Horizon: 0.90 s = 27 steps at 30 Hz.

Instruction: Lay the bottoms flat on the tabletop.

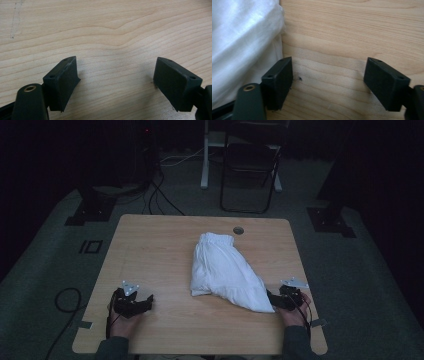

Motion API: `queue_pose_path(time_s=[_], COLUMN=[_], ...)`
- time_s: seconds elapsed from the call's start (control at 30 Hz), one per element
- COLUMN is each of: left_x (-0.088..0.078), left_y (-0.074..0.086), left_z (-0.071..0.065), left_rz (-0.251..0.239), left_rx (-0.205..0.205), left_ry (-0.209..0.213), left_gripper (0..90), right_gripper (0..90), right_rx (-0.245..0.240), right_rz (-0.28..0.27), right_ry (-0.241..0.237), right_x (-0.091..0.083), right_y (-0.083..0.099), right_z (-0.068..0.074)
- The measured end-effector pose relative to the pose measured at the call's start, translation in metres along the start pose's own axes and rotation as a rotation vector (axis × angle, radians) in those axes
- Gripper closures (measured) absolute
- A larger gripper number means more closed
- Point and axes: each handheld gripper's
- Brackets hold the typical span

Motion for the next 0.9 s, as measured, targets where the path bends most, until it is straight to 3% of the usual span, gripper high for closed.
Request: queue_pose_path(time_s=[0.2, 0.57, 0.9], left_x=[0.0, -0.004, -0.005], left_y=[0.0, 0.001, -0.005], left_z=[-0.001, -0.007, -0.025], left_rz=[-0.003, -0.016, -0.021], left_rx=[0.001, 0.008, 0.076], left_ry=[0.0, 0.005, 0.068], left_gripper=[20.4, 29.9, 39.8], right_gripper=[17.8, 18.5, 22.8], right_rx=[-0.004, -0.003, -0.006], right_rz=[0.007, 0.006, 0.0], right_ry=[0.0, 0.0, -0.007], right_x=[0.0, 0.0, -0.002], right_y=[0.0, 0.0, 0.002], right_z=[0.0, 0.0, 0.001])
Point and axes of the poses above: each handheld gripper's, and its own axes: x roughly forward along the jaws, y roughly out of its underside, z roughly to its left, and after that the axes turned 12 degrees about x, right-handed
